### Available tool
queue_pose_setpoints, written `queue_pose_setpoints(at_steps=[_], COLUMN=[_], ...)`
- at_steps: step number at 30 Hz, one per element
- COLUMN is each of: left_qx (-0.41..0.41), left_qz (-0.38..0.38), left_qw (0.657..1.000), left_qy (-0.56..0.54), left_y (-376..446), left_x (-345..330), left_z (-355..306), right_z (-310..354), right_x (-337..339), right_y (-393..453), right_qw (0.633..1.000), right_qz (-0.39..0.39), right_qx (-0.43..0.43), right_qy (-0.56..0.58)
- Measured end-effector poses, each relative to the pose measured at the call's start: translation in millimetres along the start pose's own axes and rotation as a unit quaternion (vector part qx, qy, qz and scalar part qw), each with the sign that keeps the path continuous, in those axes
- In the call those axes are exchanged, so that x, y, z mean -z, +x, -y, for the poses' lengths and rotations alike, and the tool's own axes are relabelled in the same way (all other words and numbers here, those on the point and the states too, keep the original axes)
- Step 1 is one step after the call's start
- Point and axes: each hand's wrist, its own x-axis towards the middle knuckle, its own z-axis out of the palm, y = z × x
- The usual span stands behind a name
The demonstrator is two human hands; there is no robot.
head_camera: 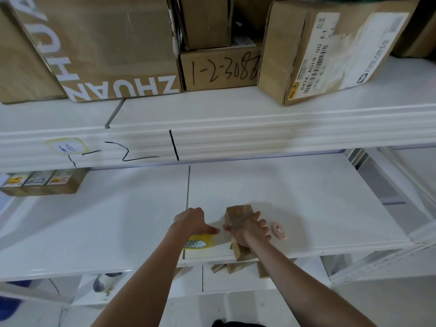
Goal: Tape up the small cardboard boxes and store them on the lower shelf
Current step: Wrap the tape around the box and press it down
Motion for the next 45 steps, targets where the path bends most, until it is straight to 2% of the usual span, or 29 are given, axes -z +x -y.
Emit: queue_pose_setpoints(at_steps=[5, 10, 16, 22, 28, 33, 38, 42, 45], left_qx=[0.005, -0.008, -0.018, -0.023, -0.057, -0.068, -0.093, -0.077, -0.042], left_qz=[0.002, -0.008, -0.017, 0.023, -0.009, -0.001, 0.052, -0.002, -0.052], left_qw=[0.999, 0.998, 0.995, 0.99, 0.992, 0.99, 0.97, 0.975, 0.989], left_qy=[-0.04, -0.055, -0.094, -0.134, -0.109, -0.127, -0.218, -0.206, -0.13], left_y=[0.2, 2.1, 1.5, 0.4, -2.4, -3.0, -3.1, 1.9, 0.9], left_x=[4.2, 20.5, 40.4, 53.5, 60.0, 62.7, 68.3, 59.5, 54.0], left_z=[7.7, 15.2, 10.3, 10.7, 0.0, -9.1, 11.2, 13.2, 15.1], right_z=[5.5, 7.6, 16.1, 8.7, 11.0, 14.1, 3.3, 2.4, 5.0], right_x=[5.0, 16.2, 28.8, 42.2, 41.9, 43.8, 58.9, 59.9, 64.4], right_y=[-8.7, -16.4, -26.7, -24.2, -21.6, -24.5, -17.4, -17.0, -18.1], right_qw=[0.998, 0.985, 0.937, 0.918, 0.9, 0.903, 0.904, 0.899, 0.888], right_qz=[-0.015, -0.009, 0.033, 0.098, 0.155, 0.14, 0.148, 0.145, 0.16], right_qx=[0.03, 0.097, 0.175, 0.157, 0.133, 0.128, 0.117, 0.124, 0.14], right_qy=[0.059, 0.139, 0.302, 0.352, 0.384, 0.386, 0.383, 0.394, 0.406])
